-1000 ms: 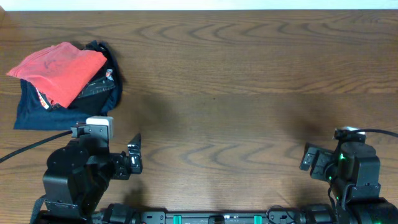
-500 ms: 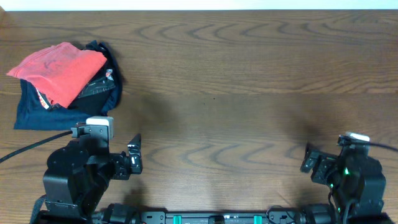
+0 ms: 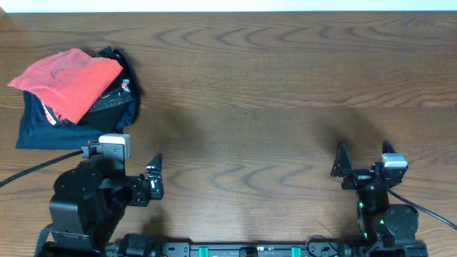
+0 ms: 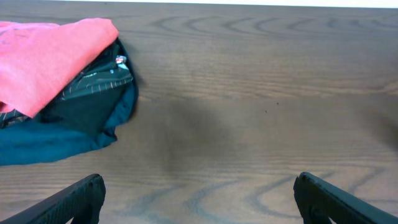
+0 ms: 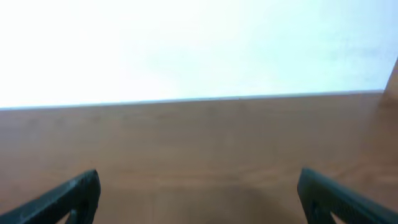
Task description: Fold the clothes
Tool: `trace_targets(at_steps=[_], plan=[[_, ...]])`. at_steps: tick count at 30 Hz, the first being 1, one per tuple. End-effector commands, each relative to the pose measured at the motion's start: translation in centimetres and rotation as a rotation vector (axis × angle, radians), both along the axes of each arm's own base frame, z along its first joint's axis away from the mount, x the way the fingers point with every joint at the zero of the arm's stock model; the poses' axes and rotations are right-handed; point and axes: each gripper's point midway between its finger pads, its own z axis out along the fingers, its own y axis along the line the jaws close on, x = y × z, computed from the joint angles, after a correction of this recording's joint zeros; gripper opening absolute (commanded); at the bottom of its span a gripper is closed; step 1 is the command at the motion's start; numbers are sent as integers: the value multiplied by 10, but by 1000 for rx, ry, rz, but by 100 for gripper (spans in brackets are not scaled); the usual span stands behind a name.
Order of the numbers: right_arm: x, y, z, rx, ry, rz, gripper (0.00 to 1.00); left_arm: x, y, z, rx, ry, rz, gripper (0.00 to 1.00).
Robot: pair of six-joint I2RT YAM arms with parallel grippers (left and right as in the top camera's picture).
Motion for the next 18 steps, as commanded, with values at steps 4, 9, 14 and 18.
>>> trace_targets(at_steps=[4,9,14,18], plan=[[10,7,-43,-23,28,41,99,0,2,0,15,-3,0,98],[10,8,-48,-20,47,49,99,0,2,0,15,-3,0,98],[10,8,-48,-20,47,49,99,0,2,0,15,-3,0,98],[10,8,-48,-20,47,49,99,0,2,0,15,-3,0,98]])
